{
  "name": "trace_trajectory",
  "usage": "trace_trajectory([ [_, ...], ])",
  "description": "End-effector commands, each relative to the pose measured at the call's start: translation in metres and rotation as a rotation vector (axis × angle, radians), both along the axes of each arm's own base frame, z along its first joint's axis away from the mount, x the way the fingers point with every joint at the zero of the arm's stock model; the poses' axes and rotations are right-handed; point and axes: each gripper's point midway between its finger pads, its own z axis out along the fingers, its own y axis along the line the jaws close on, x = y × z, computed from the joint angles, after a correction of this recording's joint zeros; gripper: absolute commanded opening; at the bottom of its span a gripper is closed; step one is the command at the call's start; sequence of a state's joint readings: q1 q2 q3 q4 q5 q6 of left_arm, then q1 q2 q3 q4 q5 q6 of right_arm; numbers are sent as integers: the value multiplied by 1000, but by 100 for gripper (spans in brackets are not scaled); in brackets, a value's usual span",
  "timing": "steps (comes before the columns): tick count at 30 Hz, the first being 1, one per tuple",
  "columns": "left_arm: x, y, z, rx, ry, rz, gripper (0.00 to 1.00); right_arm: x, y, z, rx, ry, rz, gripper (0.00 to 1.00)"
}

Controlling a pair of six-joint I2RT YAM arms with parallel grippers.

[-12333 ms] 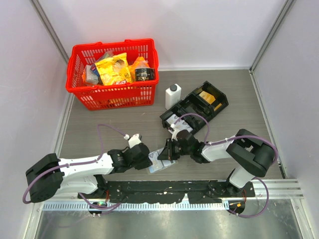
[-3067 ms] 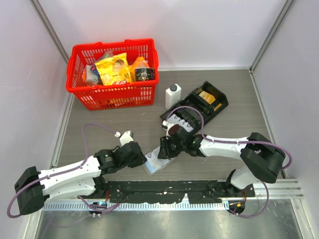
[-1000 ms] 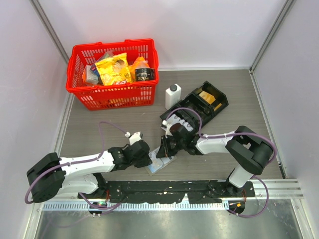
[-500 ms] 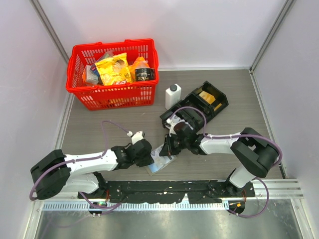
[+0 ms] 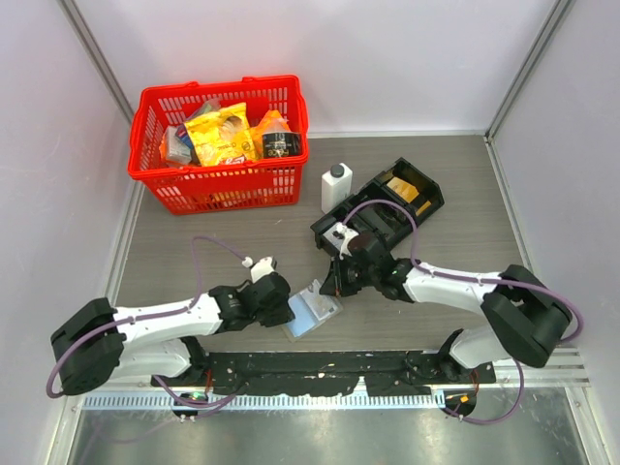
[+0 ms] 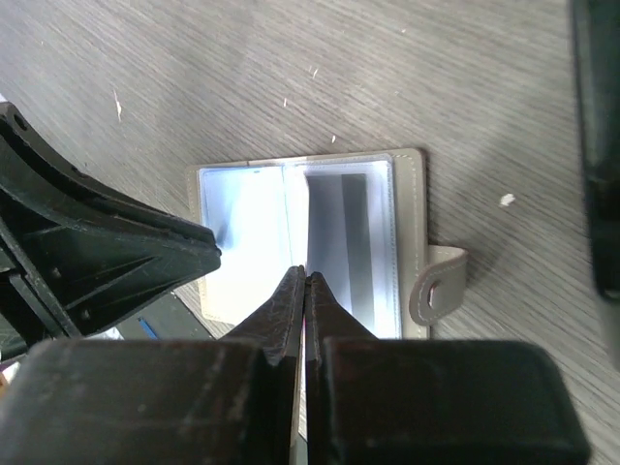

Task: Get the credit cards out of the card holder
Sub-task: Remove the credit card from the card holder, then place the credit card in the storage box.

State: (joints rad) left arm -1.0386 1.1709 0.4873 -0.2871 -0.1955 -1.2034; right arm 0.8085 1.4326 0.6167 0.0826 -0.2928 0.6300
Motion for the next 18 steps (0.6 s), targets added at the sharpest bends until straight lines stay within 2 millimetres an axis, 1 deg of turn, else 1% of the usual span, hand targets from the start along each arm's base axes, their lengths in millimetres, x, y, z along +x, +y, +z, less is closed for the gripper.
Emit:
trace_trajectory([
  [1, -1, 18, 6, 41, -21, 16, 22, 14, -14, 20, -30, -96, -62, 1],
  [2, 2, 18, 12, 33, -37, 21, 25, 17, -13, 26, -22, -108, -69, 1],
  [3, 4, 19, 18, 34, -54, 20, 27, 12, -17, 28, -29, -98, -70, 1],
  [4, 7, 21, 24, 33, -73, 25, 31, 15, -18, 34, -25, -111, -79, 1],
  [6, 15, 29, 34, 47, -102, 44, 39, 17, -18, 50, 5, -136, -99, 1],
  [8, 23, 36, 47, 48, -130, 59, 45, 22, -18, 74, 58, -178, -137, 1],
  [9, 27, 40, 53, 46, -142, 72, 50, 22, -19, 81, 74, -187, -150, 1],
  [11, 34, 48, 63, 54, -166, 89, 64, 28, -22, 100, 113, -220, -205, 1],
  [12, 38, 53, 68, 53, -177, 103, 69, 34, -27, 113, 136, -247, -251, 1],
  [13, 41, 60, 72, 61, -182, 120, 79, 40, -31, 117, 138, -266, -295, 1],
  [14, 43, 65, 76, 62, -190, 131, 82, 43, -36, 130, 166, -286, -341, 1],
  [15, 46, 72, 78, 70, -191, 147, 88, 49, -43, 132, 165, -303, -388, 1],
  [16, 46, 79, 79, 79, -190, 161, 96, 50, -46, 144, 206, -316, -421, 1],
  [17, 48, 85, 82, 81, -194, 179, 100, 54, -55, 152, 222, -344, -472, 1],
  [18, 49, 90, 86, 75, -203, 200, 100, 56, -59, 157, 252, -344, -514, 1],
])
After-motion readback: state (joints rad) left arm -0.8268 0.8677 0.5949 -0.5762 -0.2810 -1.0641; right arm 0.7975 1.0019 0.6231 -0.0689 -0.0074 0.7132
